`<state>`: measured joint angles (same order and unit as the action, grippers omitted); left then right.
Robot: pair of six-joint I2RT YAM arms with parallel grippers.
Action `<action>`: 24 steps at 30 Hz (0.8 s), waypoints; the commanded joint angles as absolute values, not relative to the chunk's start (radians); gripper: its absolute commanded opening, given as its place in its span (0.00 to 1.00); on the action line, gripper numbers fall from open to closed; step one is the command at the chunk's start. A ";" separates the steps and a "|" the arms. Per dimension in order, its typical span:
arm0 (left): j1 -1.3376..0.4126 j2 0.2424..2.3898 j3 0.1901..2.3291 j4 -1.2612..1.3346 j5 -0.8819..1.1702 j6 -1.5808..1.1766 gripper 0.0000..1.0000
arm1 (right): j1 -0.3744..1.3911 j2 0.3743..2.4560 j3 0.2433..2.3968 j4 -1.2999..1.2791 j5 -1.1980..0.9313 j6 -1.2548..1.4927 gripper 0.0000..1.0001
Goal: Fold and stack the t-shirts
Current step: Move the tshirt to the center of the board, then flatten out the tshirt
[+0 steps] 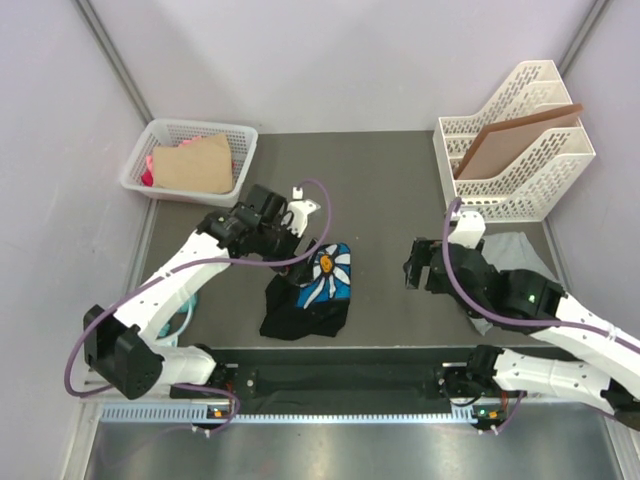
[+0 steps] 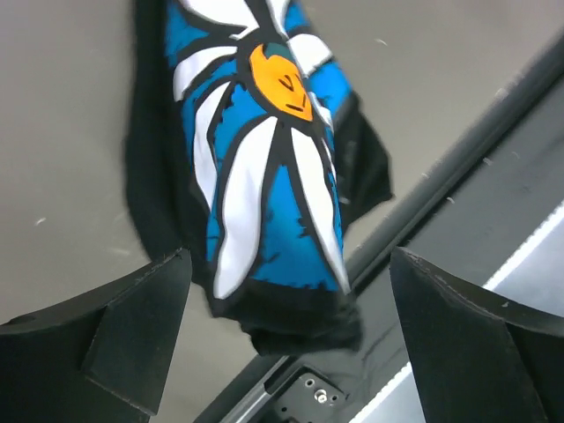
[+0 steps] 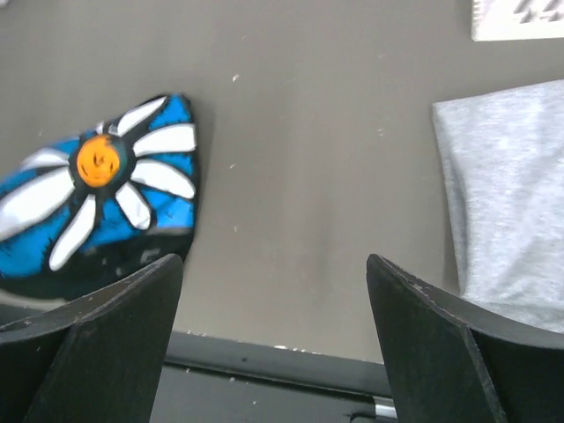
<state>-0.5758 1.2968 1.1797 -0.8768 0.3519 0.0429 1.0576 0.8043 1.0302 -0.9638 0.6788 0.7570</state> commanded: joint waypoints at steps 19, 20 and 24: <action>-0.405 1.442 1.058 -0.640 0.227 0.002 0.88 | 1.089 1.158 1.005 -0.555 0.321 0.615 0.82; -0.408 1.463 1.066 -0.655 0.227 0.002 0.87 | 1.089 1.157 1.015 -0.557 0.319 0.614 0.82; -0.452 1.567 1.092 -0.705 0.245 0.003 0.86 | 1.091 1.115 1.037 -0.560 0.322 0.623 0.82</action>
